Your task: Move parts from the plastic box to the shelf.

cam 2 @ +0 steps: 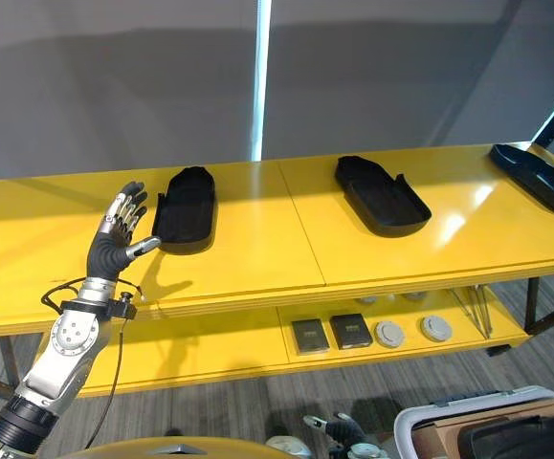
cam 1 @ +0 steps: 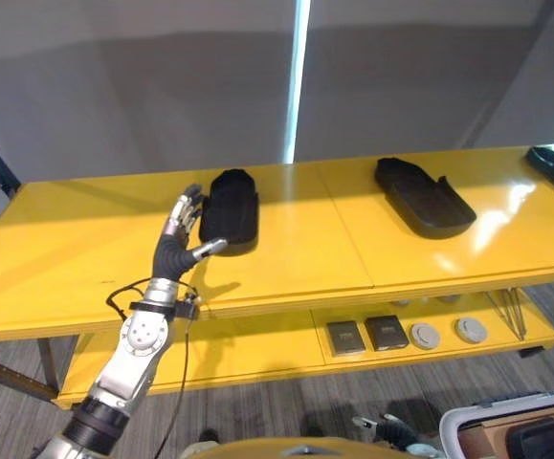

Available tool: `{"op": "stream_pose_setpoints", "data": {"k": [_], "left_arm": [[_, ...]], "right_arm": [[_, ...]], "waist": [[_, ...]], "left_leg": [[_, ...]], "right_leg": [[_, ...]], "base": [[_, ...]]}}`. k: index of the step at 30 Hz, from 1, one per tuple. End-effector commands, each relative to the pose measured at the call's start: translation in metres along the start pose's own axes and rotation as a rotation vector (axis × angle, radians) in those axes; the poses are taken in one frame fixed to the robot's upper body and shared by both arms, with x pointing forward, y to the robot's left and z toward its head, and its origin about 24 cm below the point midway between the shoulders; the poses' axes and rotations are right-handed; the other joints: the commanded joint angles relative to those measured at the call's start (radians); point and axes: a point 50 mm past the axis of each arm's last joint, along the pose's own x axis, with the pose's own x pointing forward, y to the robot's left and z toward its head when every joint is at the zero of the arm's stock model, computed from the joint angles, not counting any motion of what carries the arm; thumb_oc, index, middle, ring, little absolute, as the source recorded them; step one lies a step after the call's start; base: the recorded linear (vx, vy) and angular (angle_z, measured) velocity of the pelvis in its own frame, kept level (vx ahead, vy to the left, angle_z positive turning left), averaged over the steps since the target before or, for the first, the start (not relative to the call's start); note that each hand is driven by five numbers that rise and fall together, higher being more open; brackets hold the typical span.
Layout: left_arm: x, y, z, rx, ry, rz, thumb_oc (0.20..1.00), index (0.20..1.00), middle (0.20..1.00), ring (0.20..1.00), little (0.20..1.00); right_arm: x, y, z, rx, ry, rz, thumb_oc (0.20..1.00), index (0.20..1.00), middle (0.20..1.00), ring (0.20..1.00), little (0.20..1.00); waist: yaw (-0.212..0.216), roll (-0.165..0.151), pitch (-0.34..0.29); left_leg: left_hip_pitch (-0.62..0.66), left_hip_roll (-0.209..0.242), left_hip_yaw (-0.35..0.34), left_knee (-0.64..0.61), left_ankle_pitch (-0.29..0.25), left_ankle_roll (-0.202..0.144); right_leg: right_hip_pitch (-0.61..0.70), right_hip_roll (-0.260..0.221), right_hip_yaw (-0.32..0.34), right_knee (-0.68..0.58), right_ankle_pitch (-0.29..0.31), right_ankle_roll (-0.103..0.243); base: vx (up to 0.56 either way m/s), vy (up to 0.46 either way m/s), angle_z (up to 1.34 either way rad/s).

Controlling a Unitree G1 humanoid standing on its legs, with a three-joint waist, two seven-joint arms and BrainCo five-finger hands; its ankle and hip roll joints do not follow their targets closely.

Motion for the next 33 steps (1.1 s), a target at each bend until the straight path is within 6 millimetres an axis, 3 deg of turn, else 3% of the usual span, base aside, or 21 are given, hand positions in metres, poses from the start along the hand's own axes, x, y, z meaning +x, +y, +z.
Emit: {"op": "stream_pose_setpoints", "data": {"k": [1, 2, 3, 5, 8, 10, 11, 12, 14, 15, 16, 17, 20, 21, 22, 24, 25, 27, 29, 33], "left_arm": [[0.022, 0.002, 0.031, 0.043, -0.185, 0.006, 1.0, 1.0, 1.0, 1.0, 1.0], [0.023, 0.003, 0.031, 0.046, -0.186, 0.02, 1.0, 1.0, 1.0, 1.0, 1.0], [0.021, 0.011, 0.031, 0.064, -0.187, 0.093, 1.0, 1.0, 1.0, 1.0, 1.0], [0.019, 0.016, 0.033, 0.086, -0.198, 0.145, 1.0, 1.0, 1.0, 1.0, 1.0], [0.02, 0.018, 0.034, 0.087, -0.212, 0.155, 1.0, 1.0, 1.0, 1.0, 1.0], [0.024, 0.015, 0.036, 0.081, -0.23, 0.12, 1.0, 1.0, 1.0, 1.0, 1.0], [0.024, 0.015, 0.036, 0.081, -0.23, 0.12, 1.0, 1.0, 1.0, 1.0, 1.0], [0.024, 0.015, 0.035, 0.087, -0.224, 0.113, 1.0, 1.0, 1.0, 1.0, 1.0], [0.022, 0.019, 0.034, 0.125, -0.224, 0.141, 1.0, 1.0, 1.0, 1.0, 1.0], [0.021, 0.025, 0.035, 0.156, -0.227, 0.168, 1.0, 1.0, 1.0, 1.0, 1.0], [0.021, 0.026, 0.035, 0.161, -0.226, 0.173, 1.0, 1.0, 1.0, 1.0, 1.0], [0.022, 0.027, 0.035, 0.171, -0.224, 0.17, 1.0, 1.0, 1.0, 1.0, 1.0], [0.026, 0.025, 0.028, 0.189, -0.198, 0.151, 1.0, 1.0, 1.0, 1.0, 1.0], [0.027, 0.025, 0.024, 0.181, -0.181, 0.153, 1.0, 1.0, 1.0, 1.0, 1.0], [0.026, 0.025, 0.02, 0.172, -0.16, 0.145, 1.0, 1.0, 1.0, 1.0, 1.0], [0.025, 0.026, 0.016, 0.157, -0.134, 0.15, 1.0, 1.0, 1.0, 1.0, 1.0], [0.016, 0.03, 0.006, 0.126, -0.087, 0.194, 1.0, 1.0, 1.0, 1.0, 1.0], [0.012, 0.031, 0.002, 0.185, -0.066, 0.185, 1.0, 1.0, 1.0, 1.0, 1.0], [0.01, 0.035, -0.005, 0.26, -0.031, 0.184, 1.0, 1.0, 1.0, 1.0, 1.0], [0.01, 0.039, -0.009, 0.265, 0.001, 0.195, 1.0, 1.0, 1.0, 1.0, 1.0]], "right_arm": [[0.005, 0.009, 0.03, 0.01, -0.086, 0.023, 1.0, 1.0, 1.0, 1.0, 1.0], [0.005, 0.009, 0.03, 0.003, -0.087, 0.026, 1.0, 1.0, 1.0, 1.0, 1.0], [0.005, 0.011, 0.031, -0.058, -0.088, 0.047, 1.0, 1.0, 1.0, 1.0, 1.0], [0.005, 0.008, 0.031, -0.088, -0.082, 0.051, 1.0, 1.0, 1.0, 1.0, 1.0], [0.005, 0.001, 0.026, -0.047, -0.057, 0.017, 1.0, 1.0, 1.0, 1.0, 1.0], [0.002, -0.012, 0.013, 0.03, -0.048, -0.019, 1.0, 1.0, 1.0, 1.0, 1.0], [0.002, -0.012, 0.013, 0.03, -0.048, -0.019, 1.0, 1.0, 1.0, 1.0, 1.0], [0.001, -0.014, 0.008, 0.027, -0.042, -0.016, 1.0, 1.0, 1.0, 1.0, 1.0], [0.0, -0.011, 0.007, 0.0, -0.046, 0.005, 1.0, 1.0, 1.0, 1.0, 1.0], [0.0, -0.007, 0.007, -0.034, -0.049, 0.032, 1.0, 1.0, 1.0, 1.0, 1.0], [0.0, -0.006, 0.006, -0.04, -0.049, 0.035, 1.0, 1.0, 1.0, 1.0, 1.0], [0.0, -0.004, 0.006, -0.035, -0.047, 0.037, 1.0, 1.0, 1.0, 1.0, 1.0], [0.0, -0.001, 0.002, 0.036, -0.026, 0.034, 1.0, 1.0, 1.0, 1.0, 1.0], [-0.001, 0.001, -0.001, 0.069, -0.017, 0.032, 1.0, 1.0, 1.0, 1.0, 1.0], [-0.001, 0.004, -0.002, 0.091, -0.01, 0.028, 1.0, 1.0, 1.0, 1.0, 1.0], [-0.001, 0.006, -0.003, 0.085, -0.01, 0.024, 1.0, 1.0, 1.0, 1.0, 1.0], [0.0, 0.009, 0.0, 0.064, -0.021, 0.022, 1.0, 1.0, 1.0, 1.0, 1.0], [0.0, 0.009, 0.001, 0.058, -0.027, 0.025, 1.0, 1.0, 1.0, 1.0, 1.0], [-0.001, 0.005, 0.001, 0.043, -0.026, 0.029, 1.0, 1.0, 1.0, 1.0, 1.0], [-0.002, 0.001, -0.001, 0.036, -0.024, 0.024, 1.0, 1.0, 1.0, 1.0, 1.0]], "waist": [[-0.007, -0.038, 0.051], [-0.004, -0.04, 0.052], [0.012, -0.049, 0.063], [0.021, -0.058, 0.074], [0.016, -0.067, 0.089], [-0.013, -0.068, 0.113], [-0.012, -0.068, 0.113], [-0.022, -0.068, 0.127], [-0.007, -0.069, 0.141], [0.011, -0.072, 0.152], [0.016, -0.068, 0.15], [0.019, -0.065, 0.151], [0.019, -0.046, 0.142], [0.026, -0.035, 0.141], [0.036, -0.031, 0.136], [0.044, -0.03, 0.135], [0.074, -0.049, 0.125], [0.083, -0.059, 0.12], [0.078, -0.063, 0.115], [0.073, -0.062, 0.113]], "left_leg": [[0.052, -0.061, -0.066, 0.003, -0.12, 0.059], [0.047, -0.072, -0.085, 0.003, -0.115, 0.063], [0.039, -0.117, -0.19, 0.027, -0.132, 0.083], [0.022, -0.161, -0.256, 0.068, -0.159, 0.106], [0.008, -0.192, -0.266, 0.106, -0.186, 0.128], [-0.003, -0.246, -0.284, 0.111, -0.203, 0.16], [-0.003, -0.246, -0.283, 0.111, -0.203, 0.16], [0.004, -0.253, -0.274, 0.091, -0.193, 0.161], [0.02, -0.226, -0.203, 0.04, -0.163, 0.147], [0.028, -0.195, -0.122, 0.016, -0.153, 0.132], [0.03, -0.186, -0.1, 0.009, -0.156, 0.13], [0.026, -0.178, -0.073, 0.003, -0.154, 0.133], [-0.008, -0.156, -0.06, 0.008, -0.131, 0.153], [-0.021, -0.138, -0.051, 0.022, -0.128, 0.16], [-0.044, -0.121, -0.032, 0.046, -0.13, 0.163], [-0.055, -0.105, -0.011, 0.06, -0.129, 0.159], [-0.08, -0.08, 0.055, 0.091, -0.121, 0.123], [-0.082, -0.066, 0.084, 0.101, -0.12, 0.102], [-0.065, -0.038, 0.108, 0.084, -0.104, 0.072], [-0.055, -0.028, 0.113, 0.072, -0.096, 0.06]], "right_leg": [[0.029, 0.022, 0.095, 0.002, -0.049, -0.003], [0.02, 0.024, 0.116, 0.002, -0.039, -0.003], [0.005, 0.037, 0.206, 0.002, -0.022, 0.002], [-0.008, 0.05, 0.269, 0.002, -0.008, 0.0], [-0.025, 0.055, 0.309, 0.002, 0.01, -0.002], [-0.09, 0.061, 0.354, 0.015, 0.061, 0.015], [-0.09, 0.061, 0.354, 0.015, 0.061, 0.015], [-0.134, 0.049, 0.323, 0.021, 0.095, 0.03], [-0.169, -0.001, 0.186, 0.016, 0.126, 0.055], [-0.2, -0.055, 0.047, 0.03, 0.146, 0.084], [-0.2, -0.067, 0.019, 0.041, 0.141, 0.09], [-0.199, -0.083, 0.0, 0.067, 0.129, 0.092], [-0.172, -0.09, 0.031, 0.168, 0.047, 0.062], [-0.144, -0.098, 0.024, 0.206, 0.004, 0.038], [-0.128, -0.113, 0.007, 0.225, -0.012, 0.019], [-0.113, -0.122, -0.014, 0.233, -0.03, 0.012], [-0.05, -0.142, -0.085, 0.151, -0.045, 0.038], [-0.023, -0.143, -0.121, 0.096, -0.038, 0.056], [0.003, -0.131, -0.145, 0.036, -0.031, 0.061], [0.012, -0.124, -0.152, 0.016, -0.03, 0.058]], "base": [[-0.04, -0.011, -0.42], [-0.07, -0.005, -1.54], [-0.1, 0.012, -2.16], [-0.08, 0.027, -2.38], [-0.13, 0.1, -1.94], [-0.18, 0.189, -0.84], [-0.14, 0.159, -0.37], [-0.12, 0.106, -0.33], [-0.25, 0.048, -0.44], [-0.27, -0.032, -1.23], [-0.25, -0.044, -1.78], [-0.19, -0.057, -2.19], [-0.2, -0.109, -0.88], [-0.17, -0.192, -0.15], [-0.12, -0.156, -0.11], [-0.11, -0.199, -0.39], [-0.12, -0.245, -0.76], [-0.03, -0.305, -1.12], [0.01, -0.366, -1.43], [0.01, -0.174, -0.36]]}}
